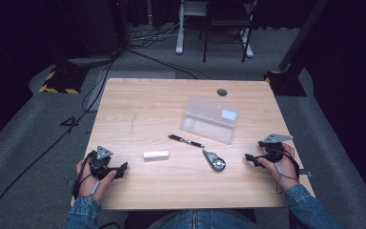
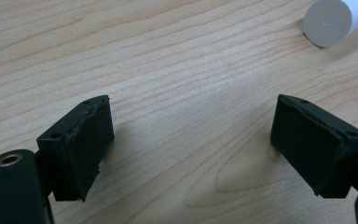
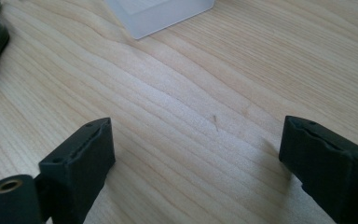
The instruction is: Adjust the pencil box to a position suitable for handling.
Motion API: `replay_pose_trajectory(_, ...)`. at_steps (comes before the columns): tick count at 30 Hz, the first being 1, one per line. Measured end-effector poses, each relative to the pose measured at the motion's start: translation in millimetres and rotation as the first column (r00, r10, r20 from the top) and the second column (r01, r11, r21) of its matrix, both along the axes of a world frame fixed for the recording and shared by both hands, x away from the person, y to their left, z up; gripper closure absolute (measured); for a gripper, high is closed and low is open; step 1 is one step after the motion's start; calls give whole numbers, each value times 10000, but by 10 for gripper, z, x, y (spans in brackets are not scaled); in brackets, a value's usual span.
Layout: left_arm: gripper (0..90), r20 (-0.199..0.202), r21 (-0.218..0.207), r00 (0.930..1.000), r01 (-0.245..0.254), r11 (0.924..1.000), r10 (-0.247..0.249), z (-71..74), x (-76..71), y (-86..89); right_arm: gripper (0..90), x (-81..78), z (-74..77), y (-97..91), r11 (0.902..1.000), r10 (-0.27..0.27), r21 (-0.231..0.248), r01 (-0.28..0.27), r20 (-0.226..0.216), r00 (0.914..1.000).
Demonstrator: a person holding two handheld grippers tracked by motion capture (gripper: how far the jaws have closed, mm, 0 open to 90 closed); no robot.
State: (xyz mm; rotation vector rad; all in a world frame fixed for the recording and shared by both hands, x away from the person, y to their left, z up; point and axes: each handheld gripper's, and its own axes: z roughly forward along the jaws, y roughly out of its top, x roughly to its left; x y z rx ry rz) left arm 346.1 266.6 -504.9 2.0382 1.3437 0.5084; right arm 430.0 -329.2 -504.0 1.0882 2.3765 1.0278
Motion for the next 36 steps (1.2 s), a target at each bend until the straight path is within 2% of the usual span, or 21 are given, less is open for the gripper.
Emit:
replay_pose_trajectory(2, 135, 1, -3, 10000, -3, 10000, 3, 0, 0, -1, 157, -3, 3, 5, 9999, 98, 91, -98, 59, 9999)
replay_pose_trajectory(7, 132, -35, 8, 10000, -19, 10000, 19, 2, 12, -6, 186, 8, 26, 45, 9990, 296, 334, -294, -40, 9996)
replay_pose_trajectory(12, 130, -27, 10, 10000, -4, 10000, 4, 1, 23, -10, 182, 51, 109, 96, 9990, 230, 392, -237, 172, 9996)
replay_pose_trajectory(16, 130, -8, 70, 10000, -13, 10000, 13, 3, 32, -12, 199, 92, 181, 123, 9977, 186, 653, -204, 276, 9994)
replay_pose_trajectory(22, 129, -15, 18, 10000, 5, 10000, -5, 1, 42, -16, 192, 223, 298, 203, 9921, -6, 1257, -45, 401, 9992)
replay_pose_trajectory(28, 129, -14, 24, 10000, 12, 10000, -12, 1, 42, -16, 185, 388, 310, 289, 9881, -189, 1535, 129, 372, 9991)
replay_pose_trajectory(36, 129, -14, 23, 10000, 11, 10000, -11, 1, 42, -16, 226, 580, 233, 484, 9901, -374, 1376, 289, 592, 9975)
